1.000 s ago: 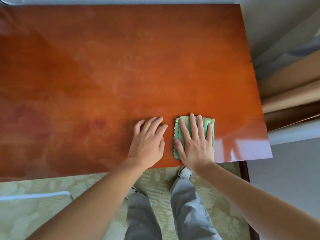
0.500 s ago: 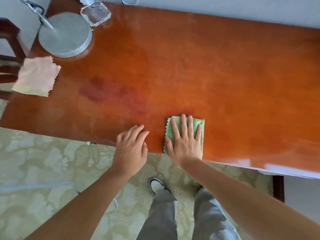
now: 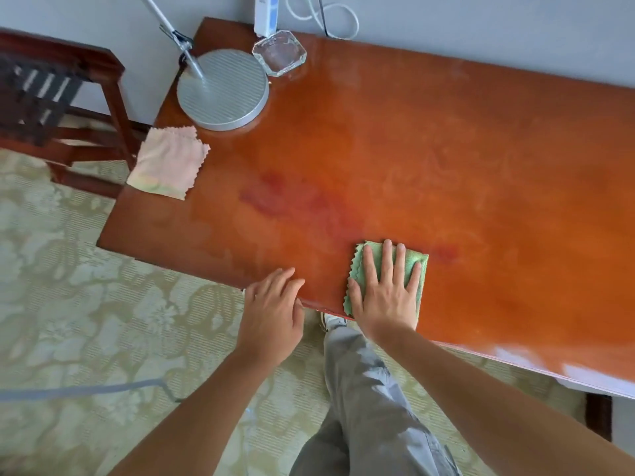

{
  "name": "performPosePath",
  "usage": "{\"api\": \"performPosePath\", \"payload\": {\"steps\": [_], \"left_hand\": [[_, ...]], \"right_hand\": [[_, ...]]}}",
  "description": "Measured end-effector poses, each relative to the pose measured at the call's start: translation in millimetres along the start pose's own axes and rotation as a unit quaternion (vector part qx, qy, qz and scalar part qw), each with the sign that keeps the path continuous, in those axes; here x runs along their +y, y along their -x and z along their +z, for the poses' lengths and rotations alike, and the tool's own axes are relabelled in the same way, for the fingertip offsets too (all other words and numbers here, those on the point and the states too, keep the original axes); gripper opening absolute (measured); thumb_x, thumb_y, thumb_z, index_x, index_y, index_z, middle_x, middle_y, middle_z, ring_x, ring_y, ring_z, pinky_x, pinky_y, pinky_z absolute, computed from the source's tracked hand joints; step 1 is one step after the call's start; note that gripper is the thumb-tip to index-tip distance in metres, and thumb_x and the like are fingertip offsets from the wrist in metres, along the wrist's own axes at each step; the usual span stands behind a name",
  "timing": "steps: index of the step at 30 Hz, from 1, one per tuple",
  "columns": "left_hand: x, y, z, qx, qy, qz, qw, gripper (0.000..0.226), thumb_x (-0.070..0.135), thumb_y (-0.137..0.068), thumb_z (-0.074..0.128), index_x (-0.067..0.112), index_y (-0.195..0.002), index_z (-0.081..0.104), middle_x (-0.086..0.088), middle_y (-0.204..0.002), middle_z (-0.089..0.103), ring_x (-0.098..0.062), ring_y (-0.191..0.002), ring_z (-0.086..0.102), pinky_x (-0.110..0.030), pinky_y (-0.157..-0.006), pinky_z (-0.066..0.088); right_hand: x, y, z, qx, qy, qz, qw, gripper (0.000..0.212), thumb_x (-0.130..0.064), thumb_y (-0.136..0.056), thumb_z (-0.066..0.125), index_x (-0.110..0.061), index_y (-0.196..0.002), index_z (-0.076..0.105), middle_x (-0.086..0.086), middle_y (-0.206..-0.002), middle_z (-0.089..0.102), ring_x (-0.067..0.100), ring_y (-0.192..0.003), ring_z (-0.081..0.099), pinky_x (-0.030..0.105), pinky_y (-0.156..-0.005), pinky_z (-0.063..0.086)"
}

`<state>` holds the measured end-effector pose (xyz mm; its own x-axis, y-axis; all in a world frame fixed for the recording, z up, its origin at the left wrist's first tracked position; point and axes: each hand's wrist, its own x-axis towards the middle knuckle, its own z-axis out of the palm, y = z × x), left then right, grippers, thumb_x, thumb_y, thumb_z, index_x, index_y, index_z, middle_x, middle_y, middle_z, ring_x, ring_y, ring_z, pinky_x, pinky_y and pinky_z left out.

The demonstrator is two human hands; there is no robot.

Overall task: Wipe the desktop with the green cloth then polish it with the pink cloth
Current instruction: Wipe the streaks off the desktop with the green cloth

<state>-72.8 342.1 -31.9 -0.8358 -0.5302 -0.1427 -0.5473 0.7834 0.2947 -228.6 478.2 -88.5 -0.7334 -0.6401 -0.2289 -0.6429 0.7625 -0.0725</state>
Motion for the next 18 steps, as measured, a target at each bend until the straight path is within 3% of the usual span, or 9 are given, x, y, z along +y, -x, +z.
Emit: {"api": "performPosePath", "payload": {"steps": [11, 18], "left_hand": [[-43, -65, -25, -0.038, -0.016, -0.008, 0.999, 0.037, 0.02, -0.096, 0.055, 0.013, -0.131, 0.064, -0.007, -0.146, 0.055, -0.025, -0.138, 0.048, -0.047, -0.104, 0.038], [-98, -85, -43, -0.044, -0.029, -0.004, 0.999, 0.036, 0.019, -0.091, 0.057, 0.014, -0.125, 0.066, -0.009, -0.142, 0.058, -0.026, -0.134, 0.051, -0.047, -0.103, 0.037]], "right_hand": [[-87, -32, 0, -0.002, -0.026, -0.045, 0.999, 0.068, -0.056, -0.101, 0.018, -0.022, -0.159, 0.007, 0.015, -0.166, 0.005, 0.036, -0.153, -0.003, 0.06, -0.12, -0.001], [-144, -48, 0, -0.014, -0.021, -0.059, 0.998, 0.07, -0.055, -0.1, 0.023, -0.021, -0.16, 0.01, 0.015, -0.166, 0.006, 0.036, -0.153, -0.003, 0.061, -0.12, 0.0]]}}
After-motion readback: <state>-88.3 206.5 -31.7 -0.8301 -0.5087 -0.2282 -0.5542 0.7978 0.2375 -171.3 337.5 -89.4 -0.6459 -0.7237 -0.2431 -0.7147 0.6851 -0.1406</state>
